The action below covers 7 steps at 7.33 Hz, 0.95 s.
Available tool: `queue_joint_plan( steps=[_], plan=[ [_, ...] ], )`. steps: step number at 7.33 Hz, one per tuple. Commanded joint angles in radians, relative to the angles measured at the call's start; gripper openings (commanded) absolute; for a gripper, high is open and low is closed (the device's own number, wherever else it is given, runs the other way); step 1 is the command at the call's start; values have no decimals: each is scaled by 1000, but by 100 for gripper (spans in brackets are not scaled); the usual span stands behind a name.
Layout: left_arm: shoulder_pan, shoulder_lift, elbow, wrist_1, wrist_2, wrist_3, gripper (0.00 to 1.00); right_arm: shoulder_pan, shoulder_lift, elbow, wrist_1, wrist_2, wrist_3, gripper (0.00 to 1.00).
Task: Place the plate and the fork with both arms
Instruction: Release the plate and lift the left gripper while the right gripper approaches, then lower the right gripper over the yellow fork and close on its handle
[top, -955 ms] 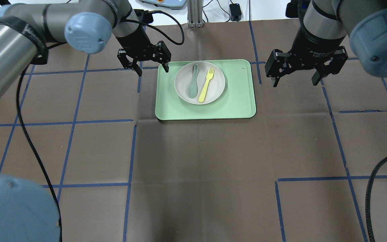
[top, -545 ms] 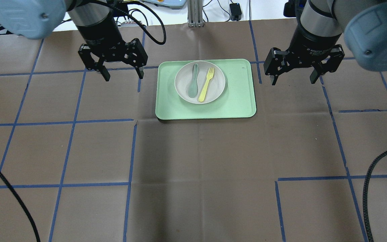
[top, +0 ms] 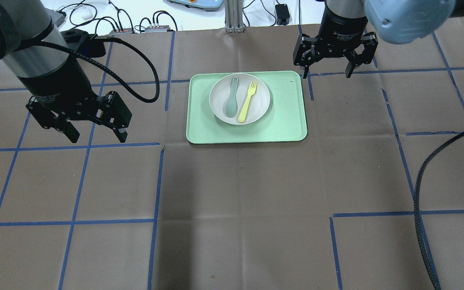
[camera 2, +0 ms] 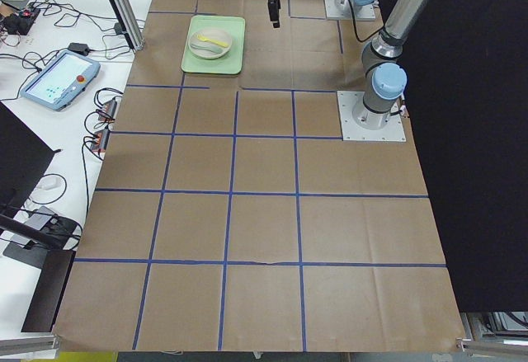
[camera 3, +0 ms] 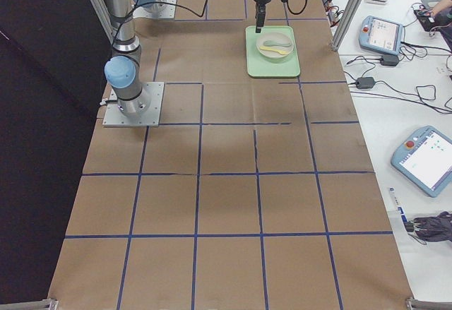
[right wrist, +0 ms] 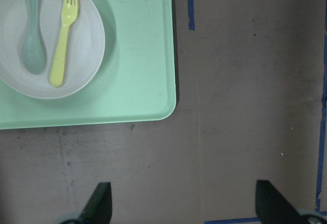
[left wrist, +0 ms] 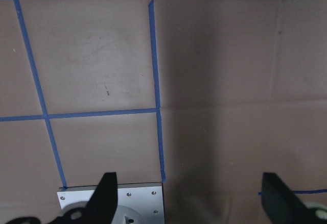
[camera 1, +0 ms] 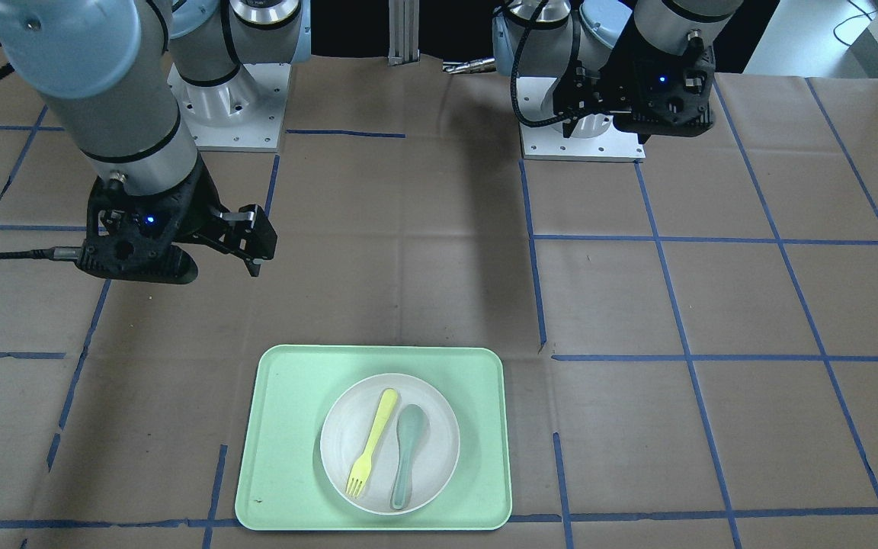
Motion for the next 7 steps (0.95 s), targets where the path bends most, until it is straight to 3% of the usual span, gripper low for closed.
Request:
queue_joint_plan(
  steps=[1, 2, 4, 7],
  plan=[
    [23, 12, -68, 37, 8, 25, 99, 82, 144, -94, -70, 0, 115, 100],
    [23, 14, -88, 118, 12, 34, 99, 115, 204, -131, -102, 1, 179, 100],
    [17, -3, -71, 120, 4, 31, 99, 178, 297, -195, -130, 1, 279, 100],
    [-30, -6, -71, 132, 12, 35, 99, 203, 398, -205, -216, -4, 299, 100]
  ],
)
